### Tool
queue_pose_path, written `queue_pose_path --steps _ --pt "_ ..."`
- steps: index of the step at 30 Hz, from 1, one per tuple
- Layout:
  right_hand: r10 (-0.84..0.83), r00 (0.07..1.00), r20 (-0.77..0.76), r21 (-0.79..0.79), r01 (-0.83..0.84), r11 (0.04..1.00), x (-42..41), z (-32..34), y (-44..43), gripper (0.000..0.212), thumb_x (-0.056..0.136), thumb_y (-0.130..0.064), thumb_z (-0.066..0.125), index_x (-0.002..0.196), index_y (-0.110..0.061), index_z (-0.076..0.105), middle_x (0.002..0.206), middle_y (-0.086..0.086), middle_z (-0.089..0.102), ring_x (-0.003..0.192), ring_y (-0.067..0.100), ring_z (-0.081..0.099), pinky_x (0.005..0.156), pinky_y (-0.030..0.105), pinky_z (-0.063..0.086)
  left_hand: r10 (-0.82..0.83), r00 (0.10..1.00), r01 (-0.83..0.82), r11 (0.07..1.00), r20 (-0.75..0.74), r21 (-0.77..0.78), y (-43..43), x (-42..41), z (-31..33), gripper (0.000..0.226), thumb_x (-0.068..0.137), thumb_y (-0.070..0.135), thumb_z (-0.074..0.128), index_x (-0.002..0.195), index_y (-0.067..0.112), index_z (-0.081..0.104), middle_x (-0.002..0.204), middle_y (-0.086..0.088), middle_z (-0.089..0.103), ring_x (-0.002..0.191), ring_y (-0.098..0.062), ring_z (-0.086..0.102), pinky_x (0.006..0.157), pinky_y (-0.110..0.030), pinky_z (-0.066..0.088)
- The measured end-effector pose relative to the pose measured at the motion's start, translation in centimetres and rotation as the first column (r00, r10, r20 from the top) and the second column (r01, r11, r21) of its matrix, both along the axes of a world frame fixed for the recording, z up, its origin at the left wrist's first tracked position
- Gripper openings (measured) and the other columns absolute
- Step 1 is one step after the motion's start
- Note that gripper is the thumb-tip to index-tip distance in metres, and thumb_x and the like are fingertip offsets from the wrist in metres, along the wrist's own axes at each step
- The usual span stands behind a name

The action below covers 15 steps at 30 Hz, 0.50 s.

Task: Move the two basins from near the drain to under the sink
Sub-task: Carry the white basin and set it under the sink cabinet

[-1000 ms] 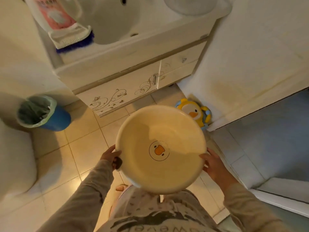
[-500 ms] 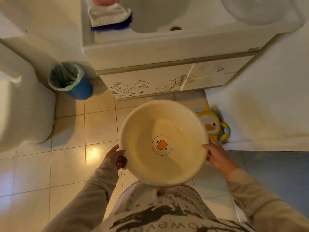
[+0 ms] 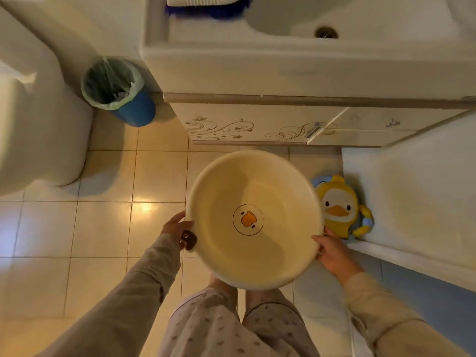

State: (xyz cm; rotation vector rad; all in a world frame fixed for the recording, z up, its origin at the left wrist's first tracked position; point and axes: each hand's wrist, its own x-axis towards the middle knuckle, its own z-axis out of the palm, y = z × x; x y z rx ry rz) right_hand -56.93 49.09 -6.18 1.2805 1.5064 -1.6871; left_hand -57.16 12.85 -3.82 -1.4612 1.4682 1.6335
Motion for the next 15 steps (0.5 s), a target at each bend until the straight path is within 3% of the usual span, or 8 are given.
queue_pose_path --steps 4,7,11,15 --pt "0.092 0.992 0.083 0.017 -0.093 0.995 -2.2 -5.3 -0.4 0.052 0.088 0.003 0.047 0.137 -0.015 0.045 0.138 0.019 0.05 0.108 0.03 0.05 0.081 0.042 0.045 0.038 0.996 -0.034 0.998 0.084 -0.049 0.3 -0.1 -5.5 0.048 0.084 0.005 0.059 0.13 0.018 0.055 0.108 -0.01 0.054 0.099 -0.03 0.05 0.093 -0.044 0.046" --pt "0.139 0.98 0.142 0.048 -0.147 0.988 -3.8 -10.3 -0.4 0.052 0.089 0.002 0.047 0.138 -0.013 0.043 0.139 0.021 0.049 0.108 0.027 0.049 0.09 0.045 0.043 0.074 0.99 -0.065 0.995 0.121 -0.07 1.0 -0.3 -10.1 0.049 0.082 0.007 0.061 0.13 0.016 0.055 0.108 -0.01 0.054 0.098 -0.03 0.05 0.095 -0.044 0.047" --pt "0.17 0.97 0.176 0.073 -0.185 0.98 -5.6 -18.3 0.2 0.052 0.088 0.002 0.047 0.138 -0.012 0.044 0.139 0.02 0.05 0.109 0.028 0.049 0.085 0.043 0.043 0.097 0.987 -0.088 0.993 0.126 -0.074 1.8 -0.7 -18.0 0.047 0.081 0.007 0.06 0.127 0.014 0.058 0.107 -0.01 0.055 0.095 -0.029 0.051 0.089 -0.041 0.048" --pt "0.213 0.956 0.201 0.08 -0.233 0.969 -6.9 -26.2 0.5 0.049 0.088 0.001 0.047 0.134 -0.014 0.047 0.114 0.011 0.061 0.1 0.025 0.054 0.077 0.037 0.048 0.082 0.989 -0.076 0.996 0.124 -0.054 2.0 -2.6 -26.2 0.045 0.082 0.007 0.058 0.126 0.014 0.057 0.105 -0.009 0.055 0.084 -0.025 0.054 0.081 -0.035 0.043"
